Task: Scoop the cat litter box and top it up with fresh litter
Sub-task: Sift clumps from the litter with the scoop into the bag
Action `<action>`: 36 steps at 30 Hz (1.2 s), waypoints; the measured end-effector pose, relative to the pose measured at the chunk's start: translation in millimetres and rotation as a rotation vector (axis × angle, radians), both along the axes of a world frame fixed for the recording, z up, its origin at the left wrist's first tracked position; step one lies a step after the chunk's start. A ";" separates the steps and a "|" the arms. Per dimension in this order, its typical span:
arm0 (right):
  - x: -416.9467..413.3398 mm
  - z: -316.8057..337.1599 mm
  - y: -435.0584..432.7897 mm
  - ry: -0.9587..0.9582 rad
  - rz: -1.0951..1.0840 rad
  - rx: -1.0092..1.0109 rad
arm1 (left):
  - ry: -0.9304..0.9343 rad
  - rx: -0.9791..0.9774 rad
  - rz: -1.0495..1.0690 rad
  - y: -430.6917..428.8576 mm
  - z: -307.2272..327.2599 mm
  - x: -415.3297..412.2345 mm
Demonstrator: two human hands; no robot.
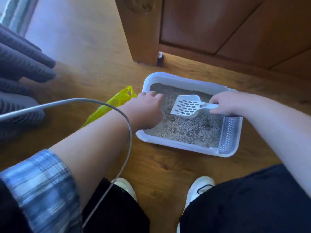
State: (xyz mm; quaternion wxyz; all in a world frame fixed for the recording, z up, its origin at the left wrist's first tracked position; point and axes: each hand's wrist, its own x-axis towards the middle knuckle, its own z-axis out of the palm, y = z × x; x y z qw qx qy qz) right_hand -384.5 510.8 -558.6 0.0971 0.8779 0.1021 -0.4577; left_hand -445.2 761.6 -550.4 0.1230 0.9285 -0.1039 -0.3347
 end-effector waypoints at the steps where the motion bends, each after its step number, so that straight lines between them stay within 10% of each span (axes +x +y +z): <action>1: 4.0 -5.5 4.7 0.018 0.020 -0.038 | -0.015 -0.003 0.021 0.6 -1.2 5.6; 9: -8.1 -28.8 21.4 0.010 0.080 -0.180 | 0.256 0.201 -0.056 7.2 5.4 -18.8; 17: -5.3 -33.9 37.4 -0.016 0.075 -0.305 | 0.043 0.014 0.049 2.2 13.2 -7.1; 36: -15.0 -53.8 47.9 -0.137 0.071 -0.222 | 0.312 0.251 0.022 9.4 -42.4 -46.5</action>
